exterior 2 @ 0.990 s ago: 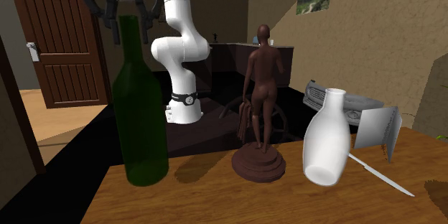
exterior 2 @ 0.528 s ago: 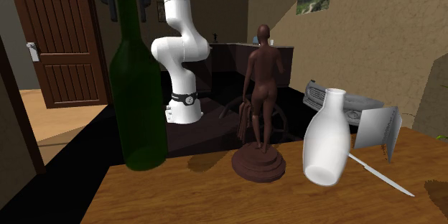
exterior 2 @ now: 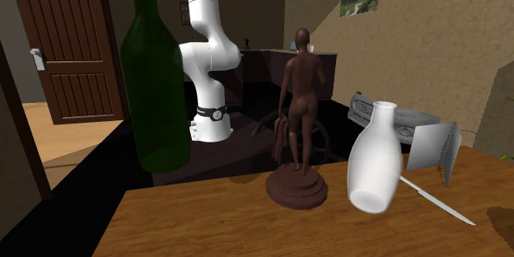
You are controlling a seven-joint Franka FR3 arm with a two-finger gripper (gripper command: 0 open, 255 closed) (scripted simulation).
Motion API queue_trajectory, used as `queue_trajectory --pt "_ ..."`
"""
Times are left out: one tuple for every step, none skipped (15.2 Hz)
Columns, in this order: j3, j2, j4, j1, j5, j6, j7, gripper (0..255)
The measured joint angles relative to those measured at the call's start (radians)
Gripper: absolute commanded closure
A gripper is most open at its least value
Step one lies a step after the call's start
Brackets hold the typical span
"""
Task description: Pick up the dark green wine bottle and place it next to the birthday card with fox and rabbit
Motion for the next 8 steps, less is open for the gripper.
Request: queue_trajectory --pt "-0.001 0.005 0.02 0.0 0.001 -0.015 -0.001 255" --pt "-0.001 0.008 0.034 0.0 0.002 -0.027 -0.002 255" --pt "-0.001 0.011 0.053 0.0 0.003 -0.043 -0.002 255" --pt "-0.002 0.015 0.068 0.0 0.004 -0.054 -0.004 255" --pt "-0.002 0.017 0.084 0.0 0.005 -0.067 -0.004 255" --pt "-0.002 0.023 0.106 0.0 0.007 -0.084 -0.004 255" --pt "-0.003 0.027 0.123 0.0 0.008 -0.097 -0.006 255" --pt "-0.004 0.033 0.144 0.0 0.01 -0.113 -0.006 255"
